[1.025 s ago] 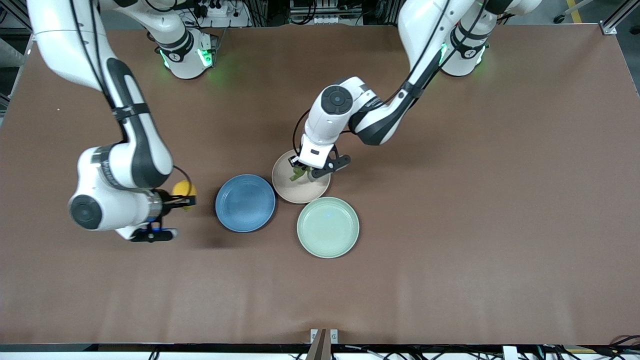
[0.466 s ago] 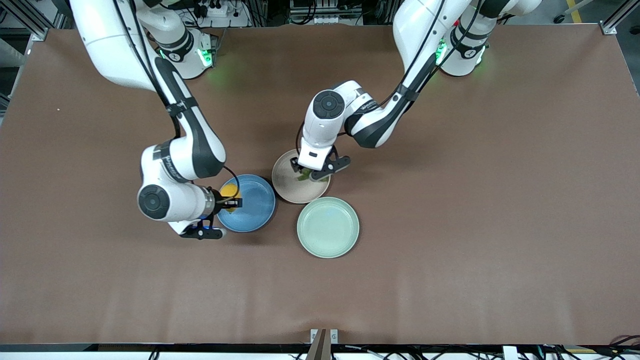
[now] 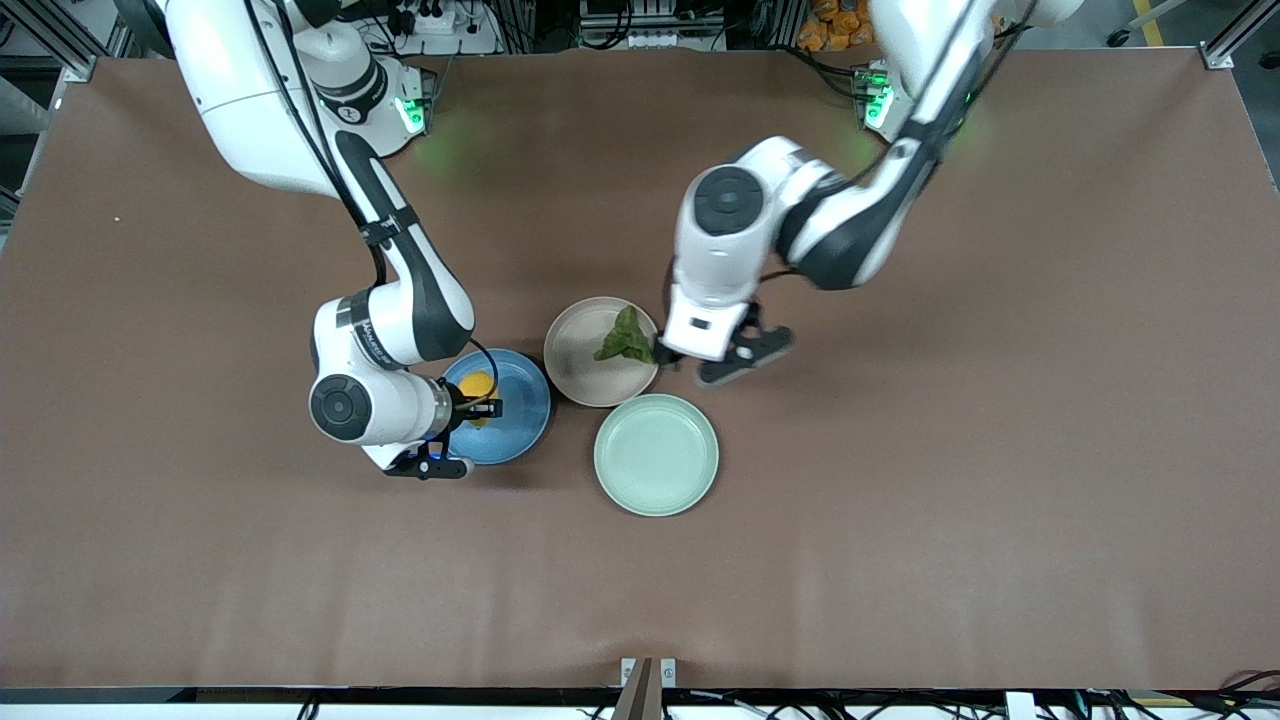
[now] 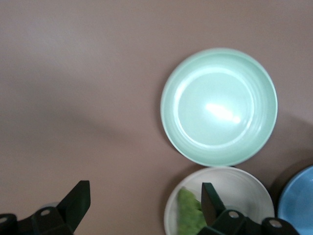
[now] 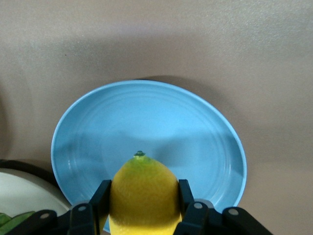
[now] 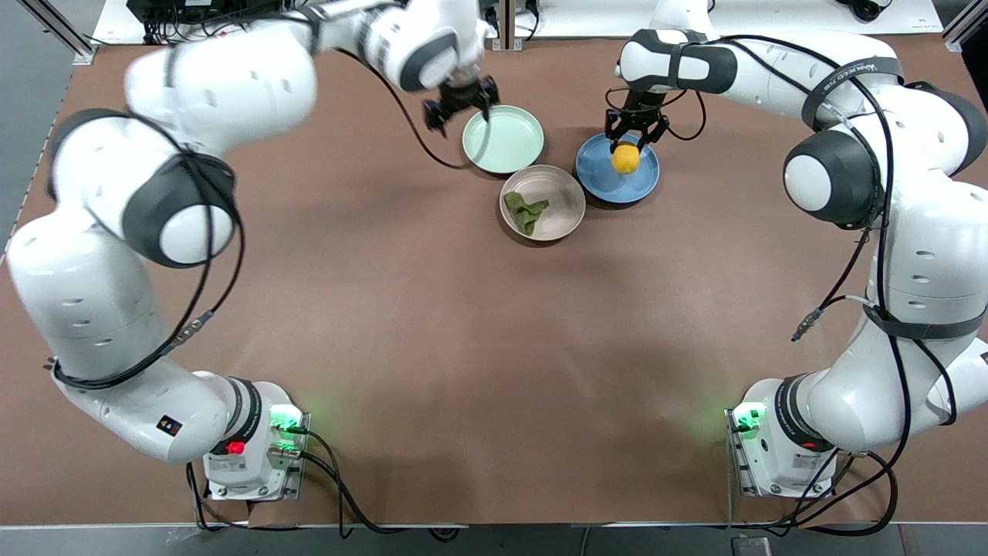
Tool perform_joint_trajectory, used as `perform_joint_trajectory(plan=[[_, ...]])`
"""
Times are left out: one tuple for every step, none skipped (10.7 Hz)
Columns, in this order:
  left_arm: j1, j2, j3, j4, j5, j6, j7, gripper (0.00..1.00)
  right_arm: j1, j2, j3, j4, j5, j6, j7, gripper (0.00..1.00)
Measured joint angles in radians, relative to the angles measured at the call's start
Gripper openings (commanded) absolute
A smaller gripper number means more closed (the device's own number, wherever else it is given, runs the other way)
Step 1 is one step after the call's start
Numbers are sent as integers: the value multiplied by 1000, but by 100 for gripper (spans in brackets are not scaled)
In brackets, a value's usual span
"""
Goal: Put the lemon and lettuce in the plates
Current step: 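Lower the lettuce onto the beige plate while the right gripper carries the lemon, then release the lemon onto the blue plate with the right gripper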
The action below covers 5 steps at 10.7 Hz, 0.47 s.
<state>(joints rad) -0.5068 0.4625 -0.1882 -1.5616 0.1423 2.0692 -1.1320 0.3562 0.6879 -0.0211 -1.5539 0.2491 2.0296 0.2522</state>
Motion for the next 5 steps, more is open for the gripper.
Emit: perform_joint_trajectory(plan=[[35, -32, 1, 0, 0, -27, 74, 100, 3, 2, 0, 0, 0, 0, 4, 100], [73, -61, 0, 1, 0, -49, 151, 100, 4, 4, 0, 0, 1, 0, 6, 100], [122, -89, -4, 2, 0, -79, 242, 100, 7, 4, 0, 0, 1, 0, 6, 100], [182, -118, -11, 3, -9, -112, 346, 100, 12, 4, 0, 0, 1, 0, 6, 100], [245, -148, -18, 2, -36, -141, 450, 100, 18, 4, 0, 1, 1, 0, 7, 100]])
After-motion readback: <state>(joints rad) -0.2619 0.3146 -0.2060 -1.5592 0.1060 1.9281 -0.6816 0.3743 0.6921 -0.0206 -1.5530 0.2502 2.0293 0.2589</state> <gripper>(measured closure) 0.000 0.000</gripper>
